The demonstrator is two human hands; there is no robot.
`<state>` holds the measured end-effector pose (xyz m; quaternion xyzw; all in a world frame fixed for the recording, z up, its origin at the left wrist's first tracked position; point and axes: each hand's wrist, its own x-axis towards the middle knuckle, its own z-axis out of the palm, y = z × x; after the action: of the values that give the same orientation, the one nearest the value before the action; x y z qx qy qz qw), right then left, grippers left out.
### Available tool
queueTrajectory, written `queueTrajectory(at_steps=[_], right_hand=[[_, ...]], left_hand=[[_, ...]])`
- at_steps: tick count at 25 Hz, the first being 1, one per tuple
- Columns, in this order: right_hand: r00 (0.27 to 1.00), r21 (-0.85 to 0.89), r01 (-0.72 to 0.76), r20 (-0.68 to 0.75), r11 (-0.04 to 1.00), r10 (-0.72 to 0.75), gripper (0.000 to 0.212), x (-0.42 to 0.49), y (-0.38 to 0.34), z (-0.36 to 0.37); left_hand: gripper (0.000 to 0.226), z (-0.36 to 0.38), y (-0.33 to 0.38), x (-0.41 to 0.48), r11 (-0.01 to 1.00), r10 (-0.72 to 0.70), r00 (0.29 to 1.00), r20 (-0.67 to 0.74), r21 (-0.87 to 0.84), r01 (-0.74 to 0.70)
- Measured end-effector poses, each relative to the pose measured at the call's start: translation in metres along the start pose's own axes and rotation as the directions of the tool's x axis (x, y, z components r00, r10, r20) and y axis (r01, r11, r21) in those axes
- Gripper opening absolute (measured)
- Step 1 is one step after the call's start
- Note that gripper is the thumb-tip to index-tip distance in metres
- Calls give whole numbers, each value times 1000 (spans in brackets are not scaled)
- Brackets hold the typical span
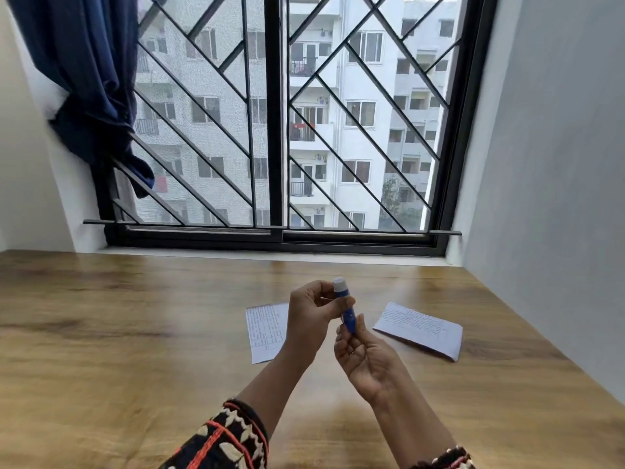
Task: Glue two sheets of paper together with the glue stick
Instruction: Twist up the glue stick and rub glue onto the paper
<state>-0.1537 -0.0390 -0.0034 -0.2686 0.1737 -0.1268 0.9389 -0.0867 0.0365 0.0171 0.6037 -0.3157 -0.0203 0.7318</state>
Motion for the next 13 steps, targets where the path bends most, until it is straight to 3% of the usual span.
queueTrajectory(at_steps=[8, 13], right_hand=[[999, -24, -23, 31, 999, 24, 36, 0, 2, 2], [994, 59, -45, 100, 997, 39, 33, -1, 4, 8]], left_hand=[[16, -3, 0, -1, 999, 51, 999, 12, -4, -50], [12, -6, 0, 0, 999, 37, 998, -45, 37, -35]])
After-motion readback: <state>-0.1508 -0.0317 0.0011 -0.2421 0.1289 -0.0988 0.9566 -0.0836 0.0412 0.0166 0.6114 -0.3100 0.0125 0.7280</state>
